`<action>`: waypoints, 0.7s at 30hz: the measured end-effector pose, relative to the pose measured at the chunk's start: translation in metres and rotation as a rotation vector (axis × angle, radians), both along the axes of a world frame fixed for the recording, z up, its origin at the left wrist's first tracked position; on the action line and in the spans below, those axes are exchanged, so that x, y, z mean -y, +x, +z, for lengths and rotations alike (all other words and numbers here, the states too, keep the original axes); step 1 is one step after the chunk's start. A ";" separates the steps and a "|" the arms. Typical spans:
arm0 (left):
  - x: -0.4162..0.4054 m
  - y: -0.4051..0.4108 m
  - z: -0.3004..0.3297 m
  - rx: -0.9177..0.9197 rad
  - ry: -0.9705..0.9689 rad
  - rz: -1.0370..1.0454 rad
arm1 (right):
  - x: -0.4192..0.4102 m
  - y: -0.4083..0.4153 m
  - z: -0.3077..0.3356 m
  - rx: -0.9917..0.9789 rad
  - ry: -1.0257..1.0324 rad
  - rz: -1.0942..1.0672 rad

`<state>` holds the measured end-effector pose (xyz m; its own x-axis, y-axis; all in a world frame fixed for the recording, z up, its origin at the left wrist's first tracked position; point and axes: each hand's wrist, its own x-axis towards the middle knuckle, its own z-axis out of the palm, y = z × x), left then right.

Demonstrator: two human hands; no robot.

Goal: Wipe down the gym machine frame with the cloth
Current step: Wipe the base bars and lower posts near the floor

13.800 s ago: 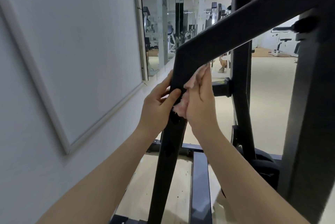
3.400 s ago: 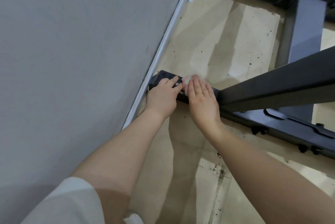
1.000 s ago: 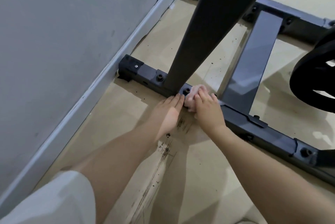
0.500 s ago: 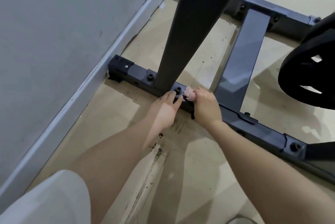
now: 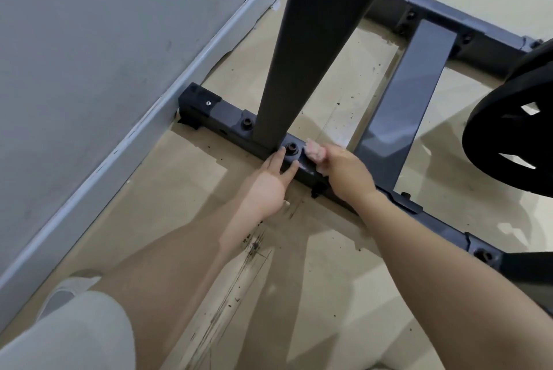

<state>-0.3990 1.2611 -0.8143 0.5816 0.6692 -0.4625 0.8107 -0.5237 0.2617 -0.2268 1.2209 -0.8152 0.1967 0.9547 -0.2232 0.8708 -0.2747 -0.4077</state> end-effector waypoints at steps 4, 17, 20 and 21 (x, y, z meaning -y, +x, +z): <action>-0.001 0.000 0.006 -0.009 0.007 0.018 | 0.026 0.001 -0.008 0.076 0.021 -0.236; -0.005 -0.002 0.008 -0.020 0.006 -0.031 | 0.007 0.003 0.001 0.302 0.074 0.178; -0.002 -0.004 0.001 -0.010 -0.029 -0.025 | -0.010 -0.009 0.003 -0.006 0.008 -0.134; 0.000 -0.005 -0.001 0.000 -0.038 -0.018 | -0.017 -0.009 0.007 -0.183 0.074 -0.286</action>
<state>-0.4036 1.2615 -0.8149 0.5933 0.6404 -0.4877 0.8013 -0.5279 0.2816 -0.2354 1.2384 -0.8083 0.4221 0.8816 -0.2114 0.6736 -0.4611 -0.5777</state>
